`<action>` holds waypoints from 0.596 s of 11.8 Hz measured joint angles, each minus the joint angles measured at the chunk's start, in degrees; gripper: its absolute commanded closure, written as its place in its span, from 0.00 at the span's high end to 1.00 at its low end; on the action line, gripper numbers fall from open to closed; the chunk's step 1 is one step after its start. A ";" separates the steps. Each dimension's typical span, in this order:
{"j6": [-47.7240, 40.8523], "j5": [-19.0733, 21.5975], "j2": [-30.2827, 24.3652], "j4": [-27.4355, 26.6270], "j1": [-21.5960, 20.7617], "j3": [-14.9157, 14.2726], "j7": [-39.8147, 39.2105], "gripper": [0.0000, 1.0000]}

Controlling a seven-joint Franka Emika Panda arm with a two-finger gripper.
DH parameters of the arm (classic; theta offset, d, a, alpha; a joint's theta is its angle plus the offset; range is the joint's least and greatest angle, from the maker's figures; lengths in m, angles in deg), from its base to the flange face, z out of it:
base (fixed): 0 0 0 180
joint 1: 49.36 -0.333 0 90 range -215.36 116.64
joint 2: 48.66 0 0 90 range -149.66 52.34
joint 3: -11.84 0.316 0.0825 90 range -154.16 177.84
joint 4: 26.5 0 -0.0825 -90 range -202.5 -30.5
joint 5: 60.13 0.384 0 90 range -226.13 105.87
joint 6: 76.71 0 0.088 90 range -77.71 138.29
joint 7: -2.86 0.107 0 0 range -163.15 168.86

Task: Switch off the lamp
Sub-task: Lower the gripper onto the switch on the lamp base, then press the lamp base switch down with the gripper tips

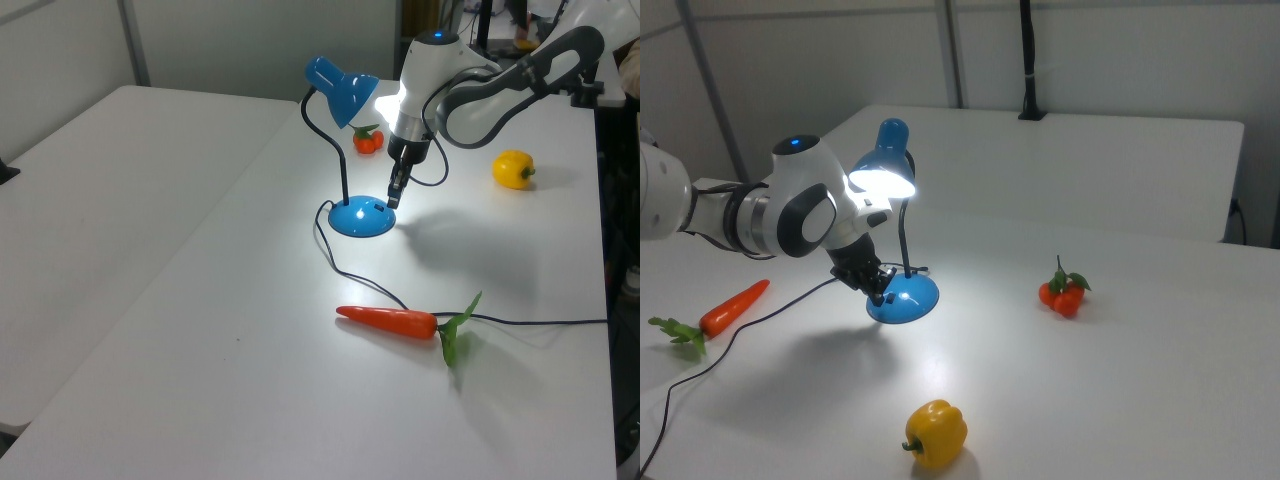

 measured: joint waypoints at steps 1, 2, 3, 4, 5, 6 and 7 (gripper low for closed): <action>1.09 -0.01 0.36 0.00 0.00 0.00 0.00 0.00; 2.74 -0.11 0.94 0.00 0.00 0.00 0.00 0.00; 3.97 -0.23 1.42 0.00 0.00 0.00 0.00 0.00; 4.51 -0.25 1.69 0.01 0.00 0.00 0.00 0.00; 4.56 -0.26 1.72 0.05 0.00 0.00 0.00 0.00; 4.57 -0.26 1.73 0.15 0.00 0.00 0.00 0.00; 4.57 -0.26 1.74 0.17 0.01 0.00 0.00 0.00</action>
